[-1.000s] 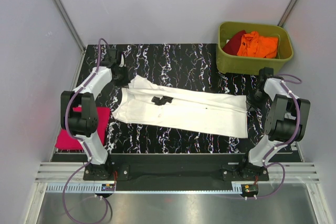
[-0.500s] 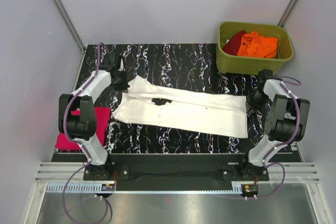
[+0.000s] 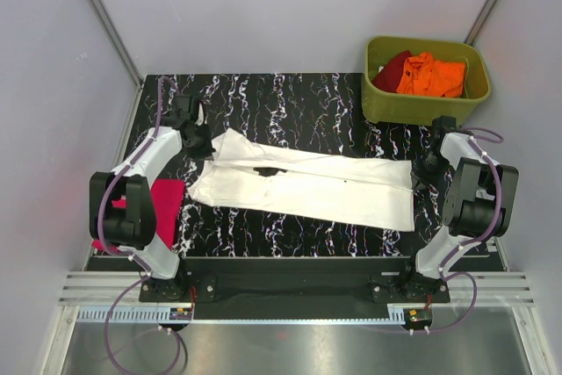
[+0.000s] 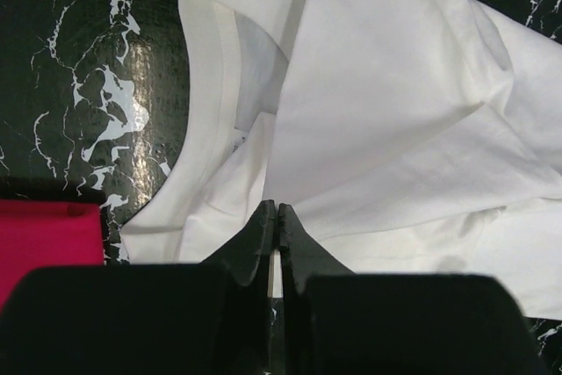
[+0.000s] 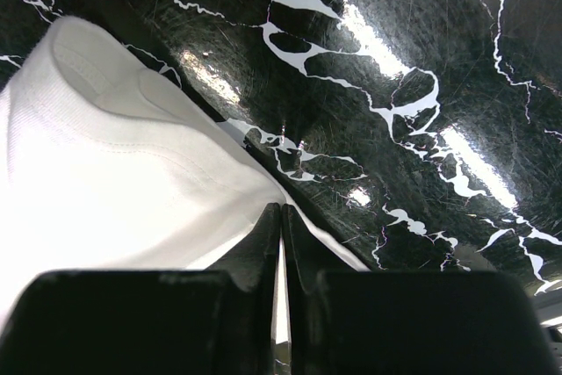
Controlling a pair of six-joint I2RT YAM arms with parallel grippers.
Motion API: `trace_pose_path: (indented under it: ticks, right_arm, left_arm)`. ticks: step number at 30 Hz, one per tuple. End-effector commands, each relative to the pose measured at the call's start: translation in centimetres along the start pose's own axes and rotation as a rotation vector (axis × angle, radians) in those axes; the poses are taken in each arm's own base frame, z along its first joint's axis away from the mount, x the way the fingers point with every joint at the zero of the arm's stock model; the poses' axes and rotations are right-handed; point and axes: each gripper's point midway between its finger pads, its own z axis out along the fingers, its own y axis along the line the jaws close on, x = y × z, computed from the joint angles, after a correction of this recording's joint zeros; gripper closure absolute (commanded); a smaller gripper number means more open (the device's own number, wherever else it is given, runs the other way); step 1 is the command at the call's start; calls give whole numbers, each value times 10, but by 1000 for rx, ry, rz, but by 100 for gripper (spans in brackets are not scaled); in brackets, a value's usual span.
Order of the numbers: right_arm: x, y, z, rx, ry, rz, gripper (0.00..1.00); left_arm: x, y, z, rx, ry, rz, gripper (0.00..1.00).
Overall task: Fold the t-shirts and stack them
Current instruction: Fold the tshirt
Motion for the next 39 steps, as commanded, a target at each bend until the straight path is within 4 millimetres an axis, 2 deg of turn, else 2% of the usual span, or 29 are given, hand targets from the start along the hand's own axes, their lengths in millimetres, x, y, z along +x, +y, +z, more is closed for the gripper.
trace_pose_path:
  ticks: [1, 2, 8, 11, 19, 23, 34, 39]
  right_arm:
    - [-5, 2, -2, -7, -6, 11, 92]
    - [-5, 2, -2, -5, -7, 9, 92]
    - [-7, 3, -1, -7, -2, 1, 92]
    - [-7, 4, -3, -11, -3, -1, 92]
    - [-5, 4, 0, -11, 10, -7, 92]
    - [-4, 4, -1, -12, 11, -8, 92]
    - [-4, 5, 3, -9, 20, -11, 92]
    - [-5, 5, 4, -11, 23, -9, 92]
  left_arm:
    - [-18, -11, -20, 57, -90, 12, 97]
    - [-19, -13, -22, 65, -99, 15, 100]
    - [-12, -19, -24, 73, -67, 12, 100]
    - [-5, -27, -31, 80, -68, 28, 100]
    - [34, -20, -37, 55, -25, 16, 100]
    - [49, -17, -32, 58, 6, 8, 100]
    - [49, -20, -33, 55, 14, 14, 100]
    - [62, -20, -33, 50, 39, 11, 100]
